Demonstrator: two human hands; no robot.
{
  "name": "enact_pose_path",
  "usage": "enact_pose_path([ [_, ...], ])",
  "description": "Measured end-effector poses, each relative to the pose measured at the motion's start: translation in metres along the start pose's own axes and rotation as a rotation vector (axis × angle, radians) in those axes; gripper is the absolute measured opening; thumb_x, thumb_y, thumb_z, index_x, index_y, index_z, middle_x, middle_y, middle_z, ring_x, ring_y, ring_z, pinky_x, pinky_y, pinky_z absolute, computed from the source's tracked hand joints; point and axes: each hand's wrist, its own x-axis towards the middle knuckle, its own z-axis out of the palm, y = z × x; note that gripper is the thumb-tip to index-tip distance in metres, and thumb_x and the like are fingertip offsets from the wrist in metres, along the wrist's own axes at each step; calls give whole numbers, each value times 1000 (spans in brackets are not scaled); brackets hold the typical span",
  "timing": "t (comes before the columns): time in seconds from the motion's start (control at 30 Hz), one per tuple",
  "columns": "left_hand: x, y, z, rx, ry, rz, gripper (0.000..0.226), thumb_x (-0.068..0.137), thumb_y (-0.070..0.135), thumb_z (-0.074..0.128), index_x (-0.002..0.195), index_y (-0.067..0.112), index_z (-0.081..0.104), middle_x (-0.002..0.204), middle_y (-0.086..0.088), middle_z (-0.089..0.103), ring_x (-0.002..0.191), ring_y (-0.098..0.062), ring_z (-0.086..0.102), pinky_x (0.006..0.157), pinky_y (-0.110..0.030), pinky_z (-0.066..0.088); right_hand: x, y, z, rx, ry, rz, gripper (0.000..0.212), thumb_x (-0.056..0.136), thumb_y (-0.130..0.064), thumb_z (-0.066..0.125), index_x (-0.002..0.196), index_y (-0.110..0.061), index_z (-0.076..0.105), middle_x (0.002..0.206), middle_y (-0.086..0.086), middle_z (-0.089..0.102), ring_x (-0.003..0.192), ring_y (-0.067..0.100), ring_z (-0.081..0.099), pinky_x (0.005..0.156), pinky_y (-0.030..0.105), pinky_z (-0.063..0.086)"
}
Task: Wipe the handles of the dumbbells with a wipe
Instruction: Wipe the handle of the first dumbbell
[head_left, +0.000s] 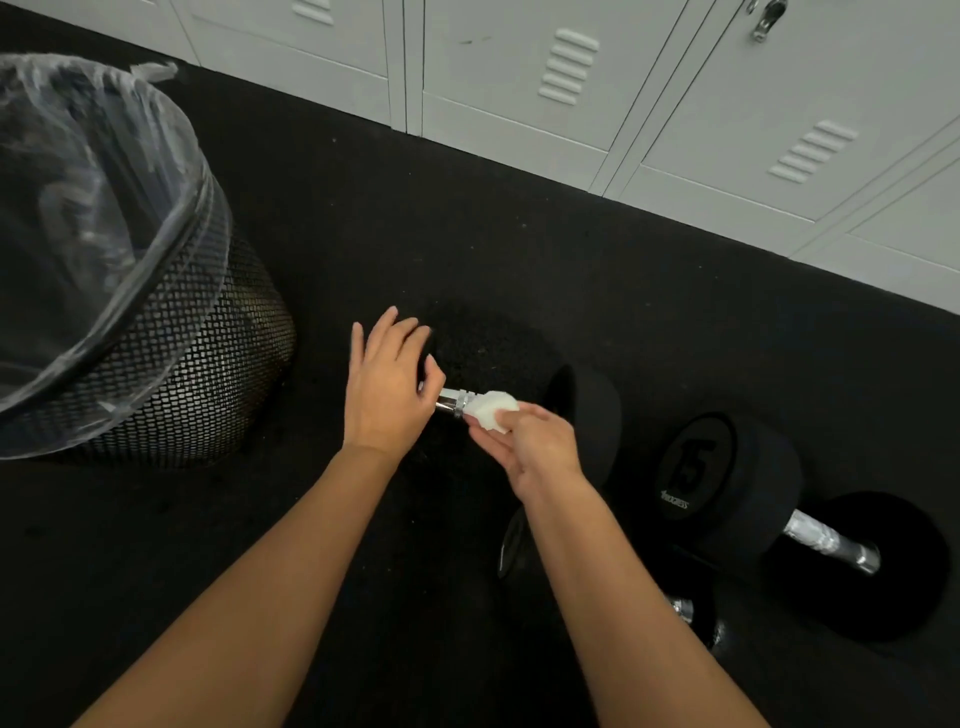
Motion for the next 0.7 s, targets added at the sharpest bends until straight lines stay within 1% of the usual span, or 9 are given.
enact_pose_path([
  [0.07,0,19,-7,-98,24,84,36,91,19,45,122,5,57,125,-9,57,128,-22,43,112,-40,28,-6,-9,-9,-87,-48,-89,19,90,2,52,107,-4,58,113,20,62,96,29,66,78,38,57],
  [0.13,-1,47,-12,-333,-12,8,31,93,19,48,120,9,59,118,-3,59,115,-15,53,98,-32,45,-13,-18,-20,-176,-81,-173,14,89,-4,57,100,-10,63,109,13,64,98,25,65,79,38,57],
  [0.23,5,79,-13,-682,-160,-405,30,92,25,54,121,15,57,111,4,56,98,-9,57,81,-24,49,-19,-29,-34,-322,-69,-264,12,87,-13,62,98,-18,66,103,6,67,97,20,65,79,34,56],
  [0.3,10,92,-14,-926,-332,-663,29,91,23,57,120,18,56,108,-1,58,89,-11,58,72,-25,53,-19,-32,-39,-389,-51,-305,13,85,-14,65,97,-18,65,99,5,69,89,18,66,69,29,55],
  [0.33,11,97,-15,-974,-369,-712,25,91,19,58,116,18,57,105,-2,58,85,-12,59,67,-25,54,-17,-34,-41,-396,-44,-319,15,84,-12,66,98,-15,64,97,7,70,83,18,67,63,27,54],
  [0.47,16,104,-11,-1006,-366,-701,15,88,9,60,98,20,63,98,-7,63,87,-18,61,69,-28,53,-10,-47,-51,-395,-58,-375,12,83,-5,66,93,-9,61,85,11,69,64,17,65,58,26,54],
  [0.57,20,99,2,-946,-338,-646,10,87,9,62,90,18,66,90,-5,62,77,-13,57,64,-24,48,5,-62,-68,-564,78,-612,6,84,-6,64,84,-11,63,74,4,64,61,14,61,55,24,53],
  [0.63,18,96,16,-816,-324,-582,9,86,10,62,85,18,66,80,2,59,71,-9,53,59,-17,42,18,-69,-78,-758,262,-799,6,86,-12,61,89,-16,63,81,0,62,74,16,60,66,27,53],
  [0.7,14,96,30,-691,-321,-512,8,86,14,63,84,20,67,82,6,61,82,-9,57,70,-19,43,30,-68,-81,-970,349,-885,12,89,-19,57,99,-19,63,99,-1,60,97,18,53,76,26,43],
])
